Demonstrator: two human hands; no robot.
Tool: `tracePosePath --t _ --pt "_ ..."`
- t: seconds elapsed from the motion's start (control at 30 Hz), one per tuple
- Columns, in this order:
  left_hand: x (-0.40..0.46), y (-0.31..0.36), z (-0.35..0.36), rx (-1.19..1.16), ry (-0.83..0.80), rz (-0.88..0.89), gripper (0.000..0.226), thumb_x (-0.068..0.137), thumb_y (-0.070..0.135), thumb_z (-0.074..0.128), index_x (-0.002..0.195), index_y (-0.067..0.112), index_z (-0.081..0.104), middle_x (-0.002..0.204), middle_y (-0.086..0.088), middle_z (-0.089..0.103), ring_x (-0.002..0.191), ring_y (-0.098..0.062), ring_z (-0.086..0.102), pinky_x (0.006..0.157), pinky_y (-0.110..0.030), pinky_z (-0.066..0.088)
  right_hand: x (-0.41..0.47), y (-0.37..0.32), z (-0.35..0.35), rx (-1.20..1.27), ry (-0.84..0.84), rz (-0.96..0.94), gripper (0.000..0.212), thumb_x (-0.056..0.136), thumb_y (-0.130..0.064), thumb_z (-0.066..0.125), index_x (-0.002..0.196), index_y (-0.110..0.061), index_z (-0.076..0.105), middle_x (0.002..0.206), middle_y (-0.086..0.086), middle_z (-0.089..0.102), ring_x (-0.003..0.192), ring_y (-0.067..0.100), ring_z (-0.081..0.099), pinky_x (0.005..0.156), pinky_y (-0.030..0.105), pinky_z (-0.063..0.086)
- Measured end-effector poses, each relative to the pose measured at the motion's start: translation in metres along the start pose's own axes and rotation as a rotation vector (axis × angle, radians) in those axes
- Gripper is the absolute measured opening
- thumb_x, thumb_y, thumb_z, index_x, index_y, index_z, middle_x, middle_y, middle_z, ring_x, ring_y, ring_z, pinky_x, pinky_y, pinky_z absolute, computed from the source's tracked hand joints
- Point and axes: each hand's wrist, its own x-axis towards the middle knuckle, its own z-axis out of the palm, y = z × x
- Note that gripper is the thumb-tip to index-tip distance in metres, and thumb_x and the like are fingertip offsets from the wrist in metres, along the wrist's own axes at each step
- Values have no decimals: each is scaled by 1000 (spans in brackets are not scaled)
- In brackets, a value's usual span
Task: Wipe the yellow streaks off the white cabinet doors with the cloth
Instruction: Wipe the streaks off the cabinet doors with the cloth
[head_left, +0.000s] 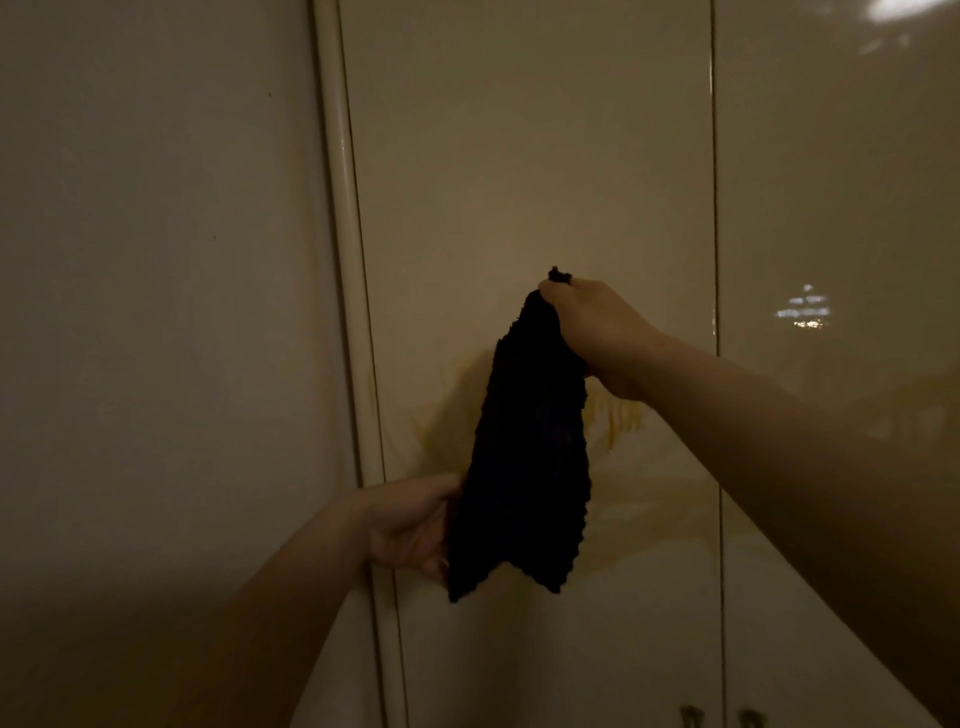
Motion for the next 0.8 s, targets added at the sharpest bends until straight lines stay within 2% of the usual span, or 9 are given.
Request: tracePosePath --t 0.13,0.23,0.3,0.37,0.4,0.47,0.53,0.67,0.8 --pt "0 2 1 -70 51 60 59 97 55 38 128 12 63 119 -17 67 91 -22 68 77 -36 55 -4 -5 0 138 -64 74 29 97 -36 48 91 -10 61 91 9 63 83 26 65 70 34 50" --pt "0 0 4 -65 50 103 63 96 57 38 127 8 63 113 -19 68 51 -10 50 65 -29 54 -6 -8 -1 174 -100 93 32 93 -39 51 94 -8 62 91 10 65 82 27 67 65 32 52" --pt "1 0 5 -94 86 142 68 93 57 47 133 3 55 103 -17 63 45 -9 46 55 -27 50 -7 -8 -3 187 -121 75 30 90 -38 51 87 -9 59 82 8 61 75 25 64 64 33 48" --pt "2 -1 8 -163 60 187 56 88 51 57 124 8 63 97 -12 65 58 -13 60 60 -32 54 -8 -9 -6 218 -134 74 27 87 -37 52 80 -11 57 70 4 58 63 20 61 59 32 46" --pt "2 -2 10 -210 28 211 49 87 46 59 122 12 65 99 -11 67 73 -19 66 72 -39 57 -8 -9 -6 236 -140 80 27 85 -37 53 77 -12 57 63 2 59 57 18 61 56 31 47" --pt "6 -7 14 -238 8 267 48 90 37 55 132 15 58 117 -13 63 107 -33 59 102 -53 42 -9 -8 -6 260 -153 95 29 83 -41 54 77 -13 60 59 1 62 54 17 64 54 30 50" --pt "12 -13 16 -209 95 340 50 90 33 53 137 16 53 125 -13 56 118 -33 49 113 -55 26 -10 -8 -5 264 -152 93 31 83 -43 53 79 -13 61 63 1 64 56 17 66 53 29 52" --pt "17 -13 20 -262 303 471 49 83 29 68 129 17 59 116 -8 66 100 -22 65 92 -39 50 -12 -7 -4 259 -100 40 29 87 -41 52 85 -13 60 83 5 61 78 23 62 69 35 48" --pt "6 -7 8 -299 451 585 45 83 30 73 126 25 65 122 -3 69 110 -23 65 89 -36 53 -13 -7 -12 212 -50 43 38 86 -47 54 93 -11 62 98 11 63 91 26 64 81 40 51"
